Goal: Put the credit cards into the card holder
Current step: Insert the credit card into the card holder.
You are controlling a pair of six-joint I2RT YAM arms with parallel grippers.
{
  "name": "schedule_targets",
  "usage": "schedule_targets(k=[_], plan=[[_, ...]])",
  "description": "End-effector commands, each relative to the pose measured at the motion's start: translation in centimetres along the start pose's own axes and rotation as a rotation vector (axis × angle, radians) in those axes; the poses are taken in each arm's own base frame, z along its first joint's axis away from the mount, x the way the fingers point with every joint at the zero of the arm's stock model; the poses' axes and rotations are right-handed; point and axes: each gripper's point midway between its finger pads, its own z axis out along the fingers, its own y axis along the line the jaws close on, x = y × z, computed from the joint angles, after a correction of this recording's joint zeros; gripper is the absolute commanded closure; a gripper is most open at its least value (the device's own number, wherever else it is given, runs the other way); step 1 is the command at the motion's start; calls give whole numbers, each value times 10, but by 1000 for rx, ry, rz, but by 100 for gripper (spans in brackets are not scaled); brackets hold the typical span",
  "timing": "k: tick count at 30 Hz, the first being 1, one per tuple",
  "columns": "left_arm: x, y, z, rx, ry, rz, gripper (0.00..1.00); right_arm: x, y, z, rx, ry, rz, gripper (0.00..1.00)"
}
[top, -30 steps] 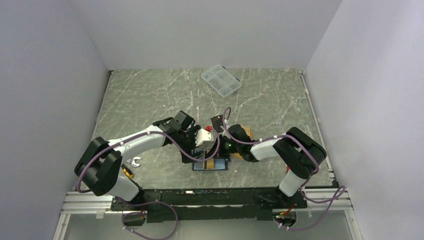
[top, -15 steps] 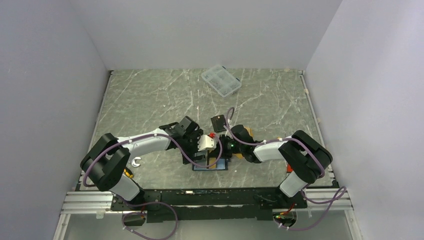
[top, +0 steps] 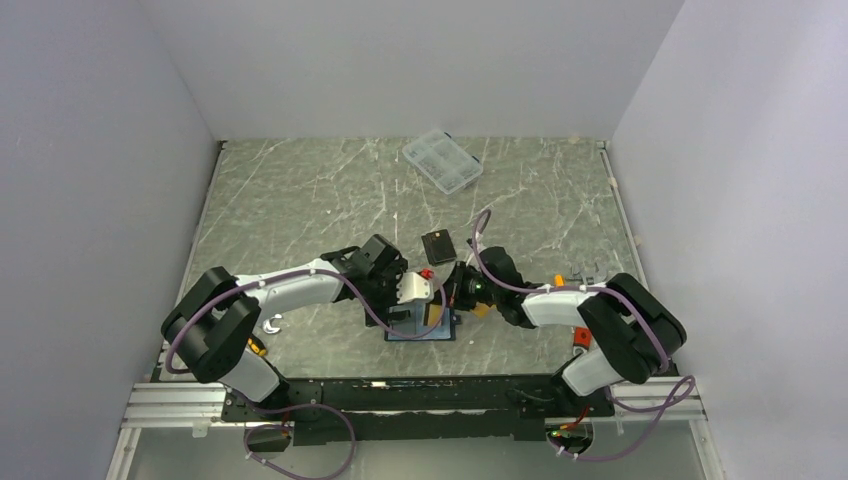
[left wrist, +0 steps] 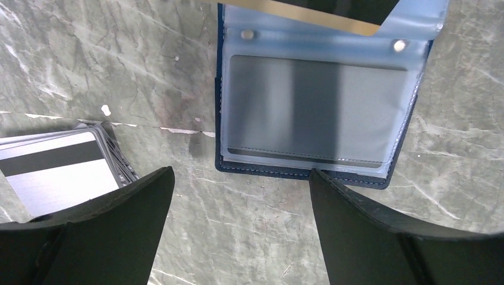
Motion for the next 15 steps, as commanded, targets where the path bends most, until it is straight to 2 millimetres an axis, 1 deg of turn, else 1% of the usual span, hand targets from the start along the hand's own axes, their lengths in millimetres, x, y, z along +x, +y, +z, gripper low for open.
schedule_targets(k=[1,3,10,15], plan=[[2,0,3,-14,15,41,10,6,-7,9,16,-11,0,100],[3,-1,3,-20,24,53,10,9,-9,10,11,-15,7,100],[12,0,6,-46,59,79,11,9,-12,11,15,-36,26,100],[19,1,9,-55,93,65,14,13,-8,13,-12,-42,37,100]])
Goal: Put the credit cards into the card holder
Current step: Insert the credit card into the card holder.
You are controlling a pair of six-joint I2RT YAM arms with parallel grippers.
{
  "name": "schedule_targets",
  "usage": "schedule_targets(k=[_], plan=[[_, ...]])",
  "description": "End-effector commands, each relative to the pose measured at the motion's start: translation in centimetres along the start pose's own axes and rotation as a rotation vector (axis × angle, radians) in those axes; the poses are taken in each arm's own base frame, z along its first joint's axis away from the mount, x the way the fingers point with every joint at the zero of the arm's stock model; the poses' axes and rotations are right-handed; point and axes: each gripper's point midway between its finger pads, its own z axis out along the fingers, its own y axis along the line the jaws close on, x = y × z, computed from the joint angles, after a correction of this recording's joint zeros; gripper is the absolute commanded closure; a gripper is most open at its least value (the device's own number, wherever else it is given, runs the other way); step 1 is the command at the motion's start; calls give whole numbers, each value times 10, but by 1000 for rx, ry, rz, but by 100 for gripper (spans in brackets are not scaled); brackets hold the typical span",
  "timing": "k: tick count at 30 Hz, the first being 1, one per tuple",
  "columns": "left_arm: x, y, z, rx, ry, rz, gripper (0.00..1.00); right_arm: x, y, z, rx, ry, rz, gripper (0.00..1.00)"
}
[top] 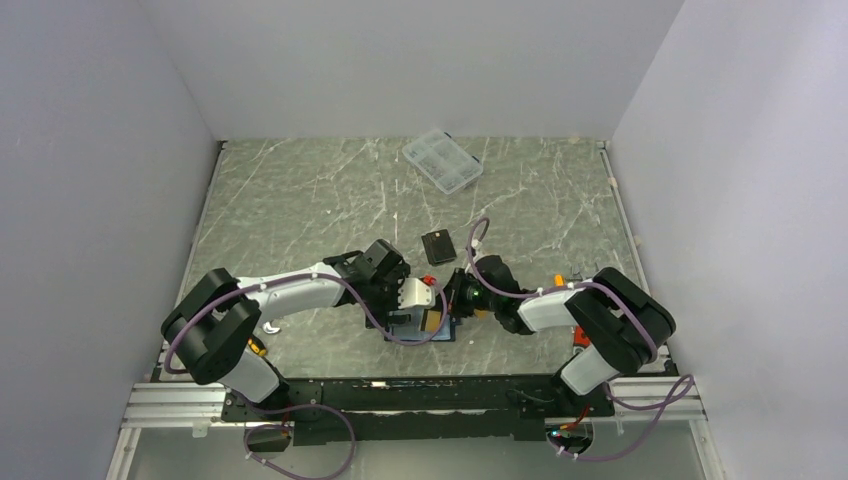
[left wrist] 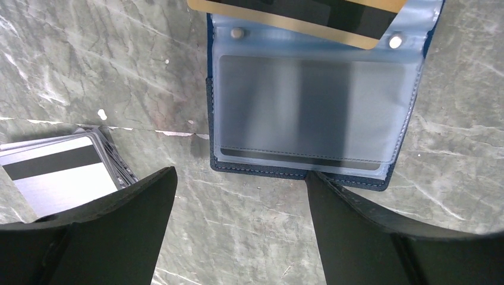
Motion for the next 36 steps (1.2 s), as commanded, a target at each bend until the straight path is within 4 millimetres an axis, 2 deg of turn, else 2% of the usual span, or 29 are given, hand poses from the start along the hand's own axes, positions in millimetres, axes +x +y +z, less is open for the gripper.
schedule_targets(k=[1,5,15,21,25,29,36], plan=[[19,2,8,-34,70,16,14,-3,8,5,-43,-42,-2,100],[27,-1,10,-39,96,5,15,0,12,7,-71,-37,5,100],[31,-7,11,-36,109,7,18,0,21,6,-99,-44,7,100],[30,-13,9,-38,119,-9,18,0,13,3,-85,-77,64,100],[30,-23,7,-16,118,-29,19,-6,10,-2,-62,-121,74,100],[31,-33,8,4,114,-24,20,-12,16,-8,-87,-160,80,100],[32,-47,4,36,107,-13,22,-10,23,-8,-155,-173,109,100]])
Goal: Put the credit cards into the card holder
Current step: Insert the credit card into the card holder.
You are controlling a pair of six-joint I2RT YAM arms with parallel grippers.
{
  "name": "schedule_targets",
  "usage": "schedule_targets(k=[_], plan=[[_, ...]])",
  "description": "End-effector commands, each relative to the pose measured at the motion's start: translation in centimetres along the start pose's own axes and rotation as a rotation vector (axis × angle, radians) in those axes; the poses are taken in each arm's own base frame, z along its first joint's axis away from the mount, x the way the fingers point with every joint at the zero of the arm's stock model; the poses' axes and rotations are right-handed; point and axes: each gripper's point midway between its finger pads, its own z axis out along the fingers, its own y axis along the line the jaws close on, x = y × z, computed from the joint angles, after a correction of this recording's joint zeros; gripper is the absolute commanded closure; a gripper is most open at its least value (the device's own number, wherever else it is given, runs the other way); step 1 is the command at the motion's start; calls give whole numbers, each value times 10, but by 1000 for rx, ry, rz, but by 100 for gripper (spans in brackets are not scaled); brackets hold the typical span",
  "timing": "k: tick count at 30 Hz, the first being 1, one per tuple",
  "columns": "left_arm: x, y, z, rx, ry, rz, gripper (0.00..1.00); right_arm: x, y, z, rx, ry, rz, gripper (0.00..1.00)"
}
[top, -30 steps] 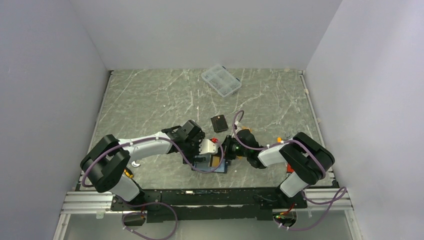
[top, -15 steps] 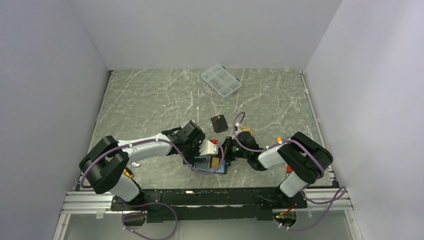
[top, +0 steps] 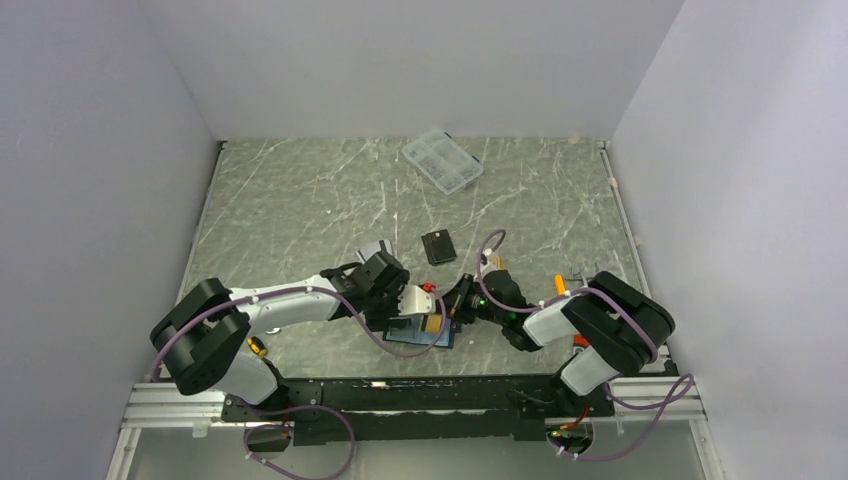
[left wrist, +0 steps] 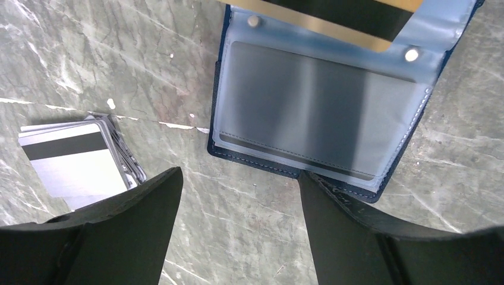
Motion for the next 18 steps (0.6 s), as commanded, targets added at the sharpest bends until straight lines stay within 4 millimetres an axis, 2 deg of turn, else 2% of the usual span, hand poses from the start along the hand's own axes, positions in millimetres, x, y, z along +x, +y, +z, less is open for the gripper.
schedule_targets(k=[1,12,18], plan=[[33,-41,2,124,105,-17,22,-8,20,4,-93,-50,6,100],[37,-58,0,157,112,-16,24,3,25,13,-119,-28,5,100],[39,-59,0,155,114,0,25,16,16,12,-100,-5,18,100]])
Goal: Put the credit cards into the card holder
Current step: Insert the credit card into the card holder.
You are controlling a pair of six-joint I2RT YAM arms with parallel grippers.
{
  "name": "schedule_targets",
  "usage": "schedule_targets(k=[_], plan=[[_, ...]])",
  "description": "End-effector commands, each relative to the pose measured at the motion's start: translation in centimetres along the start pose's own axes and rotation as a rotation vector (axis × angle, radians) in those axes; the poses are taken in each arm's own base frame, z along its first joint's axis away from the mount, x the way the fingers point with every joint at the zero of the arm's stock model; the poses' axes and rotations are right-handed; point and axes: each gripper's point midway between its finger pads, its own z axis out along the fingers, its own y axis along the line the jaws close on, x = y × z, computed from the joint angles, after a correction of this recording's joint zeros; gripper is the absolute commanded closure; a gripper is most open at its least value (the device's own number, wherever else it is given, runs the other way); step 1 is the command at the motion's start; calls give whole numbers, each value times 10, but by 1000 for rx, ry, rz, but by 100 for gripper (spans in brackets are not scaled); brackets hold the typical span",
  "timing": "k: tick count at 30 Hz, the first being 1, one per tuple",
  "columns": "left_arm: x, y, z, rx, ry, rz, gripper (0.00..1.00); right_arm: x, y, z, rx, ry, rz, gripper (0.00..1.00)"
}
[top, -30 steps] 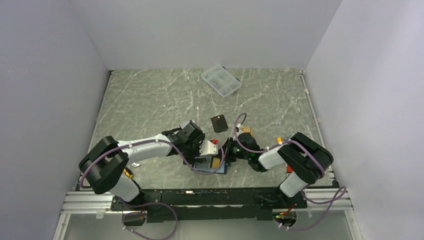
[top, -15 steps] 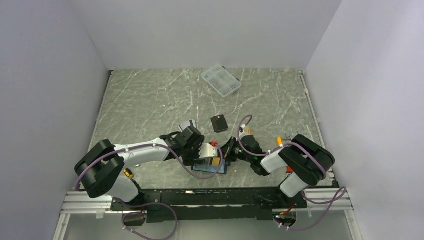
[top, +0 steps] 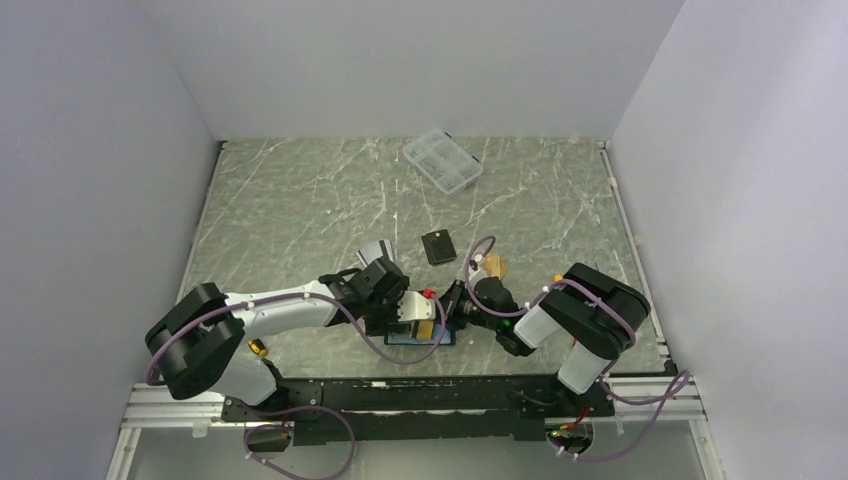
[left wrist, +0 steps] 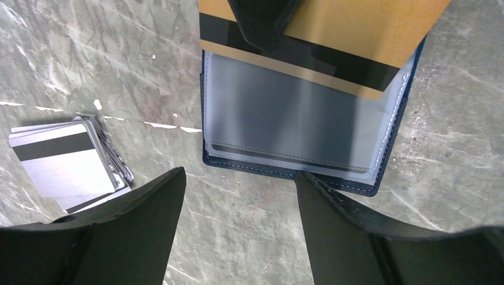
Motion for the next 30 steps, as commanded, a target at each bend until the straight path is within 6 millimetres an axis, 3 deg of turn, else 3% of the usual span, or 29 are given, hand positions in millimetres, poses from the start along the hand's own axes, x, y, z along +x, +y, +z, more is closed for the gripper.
schedule_targets(k=[1,9,17,30], plan=[[40,-47,3,154,125,-12,25,-1,9,-1,-47,-31,0,100],[39,-45,2,139,119,-7,26,-5,-3,-17,9,-92,-12,100],[40,-47,3,144,118,-8,28,-18,10,-11,-15,-128,-39,100],[40,-48,3,147,118,-12,30,-19,-4,-7,6,-151,-52,100]])
